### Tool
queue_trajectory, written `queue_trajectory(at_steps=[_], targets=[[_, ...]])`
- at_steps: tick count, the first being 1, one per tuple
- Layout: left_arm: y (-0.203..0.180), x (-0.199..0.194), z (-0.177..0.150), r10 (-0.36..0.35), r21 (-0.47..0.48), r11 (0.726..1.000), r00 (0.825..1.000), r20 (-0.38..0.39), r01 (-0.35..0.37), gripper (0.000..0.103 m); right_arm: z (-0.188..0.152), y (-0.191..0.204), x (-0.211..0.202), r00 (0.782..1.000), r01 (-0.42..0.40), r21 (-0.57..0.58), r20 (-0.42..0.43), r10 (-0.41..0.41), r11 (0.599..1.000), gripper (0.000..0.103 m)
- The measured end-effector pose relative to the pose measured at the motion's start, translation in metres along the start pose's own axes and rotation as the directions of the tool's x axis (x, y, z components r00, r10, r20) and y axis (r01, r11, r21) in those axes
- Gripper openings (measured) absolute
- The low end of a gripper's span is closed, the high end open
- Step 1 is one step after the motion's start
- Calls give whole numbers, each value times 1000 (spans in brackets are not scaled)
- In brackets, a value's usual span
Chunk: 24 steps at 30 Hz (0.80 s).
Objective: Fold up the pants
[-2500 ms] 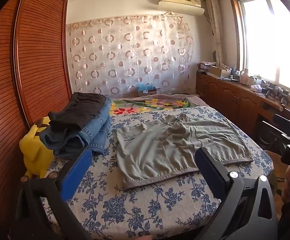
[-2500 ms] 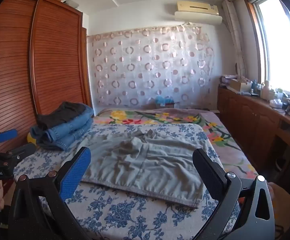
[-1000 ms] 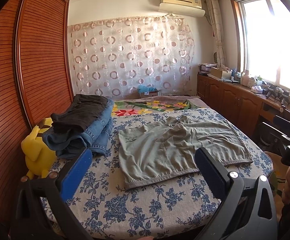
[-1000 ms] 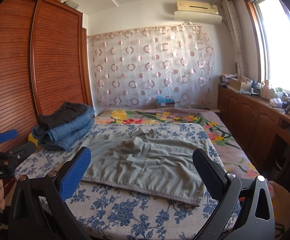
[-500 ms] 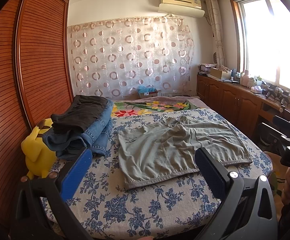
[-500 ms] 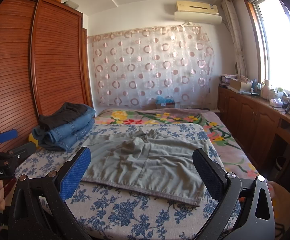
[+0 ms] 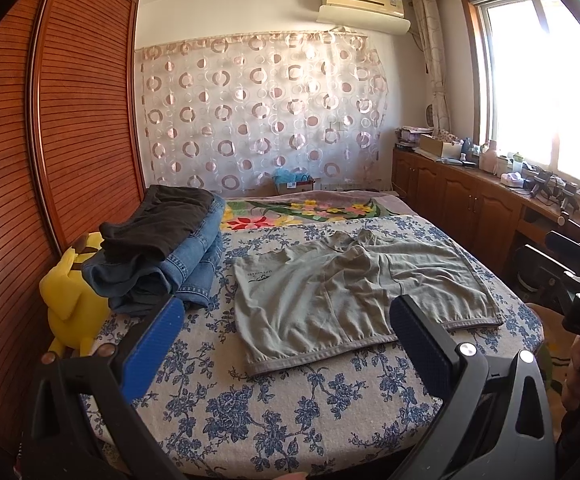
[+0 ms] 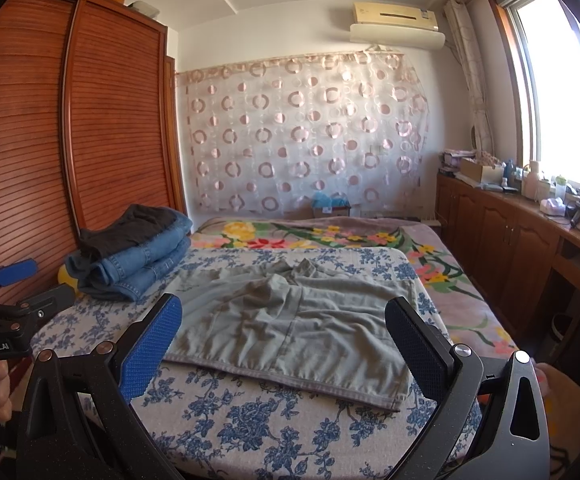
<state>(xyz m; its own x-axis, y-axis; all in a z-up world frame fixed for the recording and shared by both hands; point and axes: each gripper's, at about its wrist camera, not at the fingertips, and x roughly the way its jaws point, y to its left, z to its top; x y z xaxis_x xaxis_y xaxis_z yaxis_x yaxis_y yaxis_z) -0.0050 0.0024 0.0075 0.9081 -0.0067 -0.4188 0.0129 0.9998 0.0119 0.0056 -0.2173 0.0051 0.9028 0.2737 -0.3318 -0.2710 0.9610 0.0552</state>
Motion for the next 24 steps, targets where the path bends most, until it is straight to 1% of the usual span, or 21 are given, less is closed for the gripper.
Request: queue_trajectory(at_steps=[15,19,20,24], targets=[[1,10,-11,-3,8,1000,1000,-22,4,103,0,-2,3,1000,1,1,-3,-1,1000,103],[3,14,-14,7,11,1000,999,-34,-7,103,-2,1,1,1000,3,3,-10,-3,1000,103],[3,16,-15,8,11,1000,999,-36,-8,103,-6,-5,2,1000,3,3,-11,-3,1000,103],[6,21,-19,0,0,1000,998,-56,0,103,-6,-5,-1,1000,5,6,-17,-5,1000,103]])
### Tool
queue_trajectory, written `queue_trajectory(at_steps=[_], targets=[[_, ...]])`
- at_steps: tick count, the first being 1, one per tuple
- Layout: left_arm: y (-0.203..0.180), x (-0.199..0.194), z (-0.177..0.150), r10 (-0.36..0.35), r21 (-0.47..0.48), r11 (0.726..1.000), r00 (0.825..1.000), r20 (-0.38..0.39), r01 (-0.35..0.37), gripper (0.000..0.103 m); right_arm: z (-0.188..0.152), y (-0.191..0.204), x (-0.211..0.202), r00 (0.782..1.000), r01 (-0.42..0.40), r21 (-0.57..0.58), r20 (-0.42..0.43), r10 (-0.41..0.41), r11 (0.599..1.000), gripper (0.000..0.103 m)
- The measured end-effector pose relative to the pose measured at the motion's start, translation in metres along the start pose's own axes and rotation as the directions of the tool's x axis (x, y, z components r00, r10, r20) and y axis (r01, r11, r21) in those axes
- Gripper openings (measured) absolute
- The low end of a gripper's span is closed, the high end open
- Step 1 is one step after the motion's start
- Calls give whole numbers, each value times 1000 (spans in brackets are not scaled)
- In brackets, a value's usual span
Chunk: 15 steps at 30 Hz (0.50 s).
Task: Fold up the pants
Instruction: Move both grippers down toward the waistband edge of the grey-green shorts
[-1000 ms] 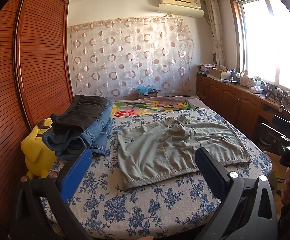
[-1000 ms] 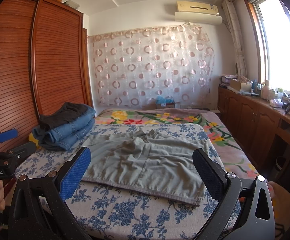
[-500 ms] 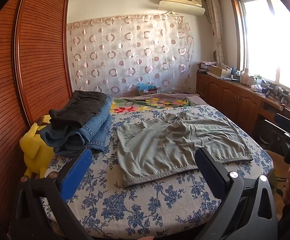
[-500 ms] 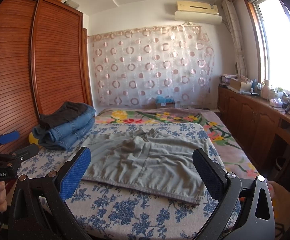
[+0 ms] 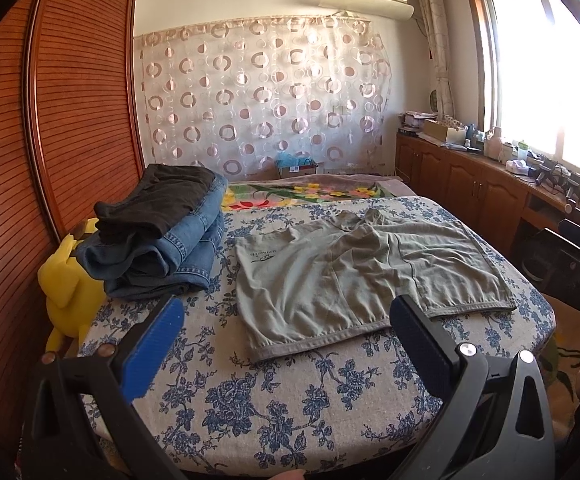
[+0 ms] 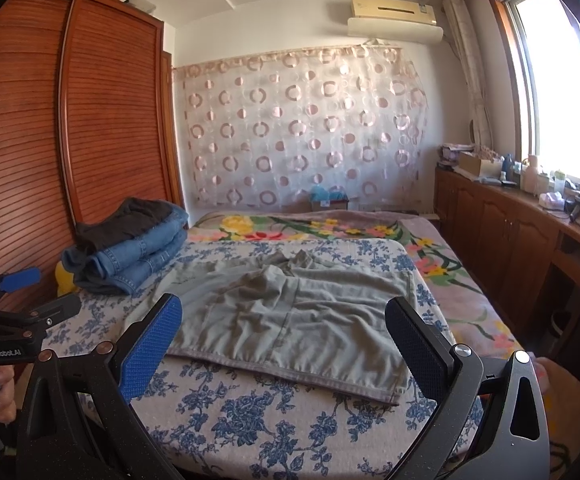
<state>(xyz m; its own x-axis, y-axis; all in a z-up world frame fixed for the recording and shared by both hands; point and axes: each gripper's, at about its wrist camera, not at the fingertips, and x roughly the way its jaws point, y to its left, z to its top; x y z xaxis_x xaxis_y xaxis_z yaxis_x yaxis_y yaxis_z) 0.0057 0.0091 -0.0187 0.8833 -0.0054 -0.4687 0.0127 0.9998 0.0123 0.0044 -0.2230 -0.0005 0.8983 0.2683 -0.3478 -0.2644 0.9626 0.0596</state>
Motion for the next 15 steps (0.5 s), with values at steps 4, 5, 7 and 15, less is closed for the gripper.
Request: queue_trajectory(at_steps=[4,5,7,15], targets=[[3,3,-2,-21,-7,1000,1000,-4,21,103,-2,1,4,1000,-2,-1,-9,2,1000,103],[3,3,-3,-27,-4,1000,1000,-6,27,103,-2,-1,5,1000,-1,0,-11,1,1000,103],[4,6,-5,-21,4,1000,1000,-17,21,103,-3,-3,5,1000,-1,1,-18,1,1000,103],[10,21,-14,-32,15,999,997,-68,33,103,-10,-15,10,998,0,2,-60,0,1000,103]])
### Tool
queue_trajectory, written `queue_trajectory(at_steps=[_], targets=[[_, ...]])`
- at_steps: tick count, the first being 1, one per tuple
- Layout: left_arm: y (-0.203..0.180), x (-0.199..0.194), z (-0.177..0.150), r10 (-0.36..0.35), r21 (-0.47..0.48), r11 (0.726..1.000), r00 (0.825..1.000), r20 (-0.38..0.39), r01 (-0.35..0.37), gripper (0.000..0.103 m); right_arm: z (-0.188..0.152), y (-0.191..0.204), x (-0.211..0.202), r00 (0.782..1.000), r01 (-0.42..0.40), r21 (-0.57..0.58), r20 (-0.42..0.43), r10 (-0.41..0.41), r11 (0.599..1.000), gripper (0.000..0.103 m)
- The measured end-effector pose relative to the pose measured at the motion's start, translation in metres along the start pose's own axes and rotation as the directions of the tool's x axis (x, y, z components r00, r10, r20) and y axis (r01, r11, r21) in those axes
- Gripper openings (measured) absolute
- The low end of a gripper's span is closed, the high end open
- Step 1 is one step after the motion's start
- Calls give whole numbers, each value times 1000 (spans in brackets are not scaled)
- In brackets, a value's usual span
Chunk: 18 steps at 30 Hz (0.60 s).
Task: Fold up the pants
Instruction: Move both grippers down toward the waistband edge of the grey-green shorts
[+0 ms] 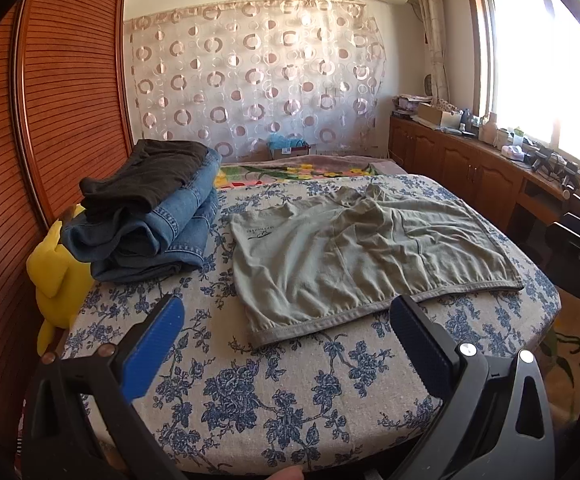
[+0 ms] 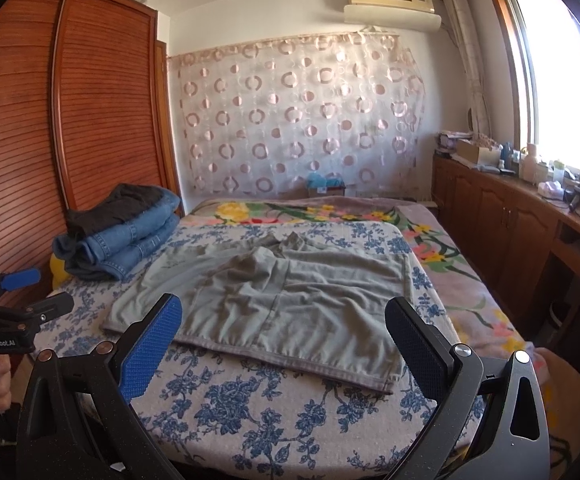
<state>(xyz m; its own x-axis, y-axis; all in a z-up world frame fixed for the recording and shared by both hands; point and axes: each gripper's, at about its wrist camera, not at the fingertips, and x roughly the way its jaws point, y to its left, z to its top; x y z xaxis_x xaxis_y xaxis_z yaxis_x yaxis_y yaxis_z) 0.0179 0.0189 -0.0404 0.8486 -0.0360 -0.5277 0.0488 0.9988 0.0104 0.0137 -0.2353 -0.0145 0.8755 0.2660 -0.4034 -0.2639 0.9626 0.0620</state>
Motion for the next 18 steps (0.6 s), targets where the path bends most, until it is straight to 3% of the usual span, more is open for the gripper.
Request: queue_trajectory(at_steps=[18], targets=[[19,43,-27,-10,17,1000,992,-128,12,103,-21,-30,16,996,33,-11,-80,-34,999,100]])
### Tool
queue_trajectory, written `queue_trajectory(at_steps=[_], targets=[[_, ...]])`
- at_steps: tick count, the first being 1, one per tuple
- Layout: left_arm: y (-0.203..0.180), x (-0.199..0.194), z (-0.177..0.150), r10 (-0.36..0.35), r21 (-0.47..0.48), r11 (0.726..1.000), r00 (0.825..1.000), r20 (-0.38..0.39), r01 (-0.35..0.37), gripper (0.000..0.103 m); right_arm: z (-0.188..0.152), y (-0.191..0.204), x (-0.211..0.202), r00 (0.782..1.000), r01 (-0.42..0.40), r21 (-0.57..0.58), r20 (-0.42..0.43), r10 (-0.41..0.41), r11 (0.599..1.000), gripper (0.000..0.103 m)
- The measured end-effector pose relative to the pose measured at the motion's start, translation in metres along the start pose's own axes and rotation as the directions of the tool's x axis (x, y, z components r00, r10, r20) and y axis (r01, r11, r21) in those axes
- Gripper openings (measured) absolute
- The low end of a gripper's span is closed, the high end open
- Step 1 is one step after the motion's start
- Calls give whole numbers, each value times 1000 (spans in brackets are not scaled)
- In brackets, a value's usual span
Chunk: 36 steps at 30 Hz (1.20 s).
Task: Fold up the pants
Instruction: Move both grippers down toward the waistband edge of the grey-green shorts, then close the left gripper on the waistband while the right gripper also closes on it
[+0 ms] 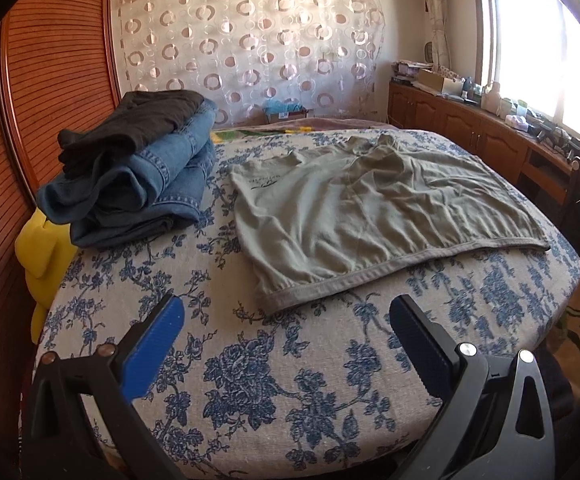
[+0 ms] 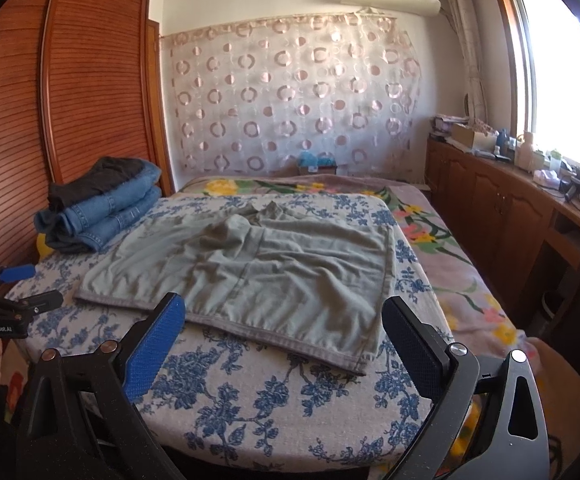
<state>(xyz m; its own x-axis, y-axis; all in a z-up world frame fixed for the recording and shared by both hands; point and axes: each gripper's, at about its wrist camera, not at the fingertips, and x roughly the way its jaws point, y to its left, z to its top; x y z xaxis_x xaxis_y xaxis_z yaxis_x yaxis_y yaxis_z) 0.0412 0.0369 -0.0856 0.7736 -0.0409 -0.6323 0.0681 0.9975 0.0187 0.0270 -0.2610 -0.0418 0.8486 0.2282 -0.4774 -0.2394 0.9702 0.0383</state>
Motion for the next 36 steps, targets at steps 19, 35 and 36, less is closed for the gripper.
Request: queue_trajectory(at_steps=[19,35,36], targets=[[26,42,-8,11,34,999,993,-115,-7,74,-23,-41,20,993,26,17,-117,-24,1000,58],[27,45,11,2,41,999,996,-89,2,68,-36,-57,36,981,52,2,-189,-51,999,58],[27,45,12,2,41,999,996,-88,1,68,-37,-58,37,980,52,-3,-195,-52,999,58]])
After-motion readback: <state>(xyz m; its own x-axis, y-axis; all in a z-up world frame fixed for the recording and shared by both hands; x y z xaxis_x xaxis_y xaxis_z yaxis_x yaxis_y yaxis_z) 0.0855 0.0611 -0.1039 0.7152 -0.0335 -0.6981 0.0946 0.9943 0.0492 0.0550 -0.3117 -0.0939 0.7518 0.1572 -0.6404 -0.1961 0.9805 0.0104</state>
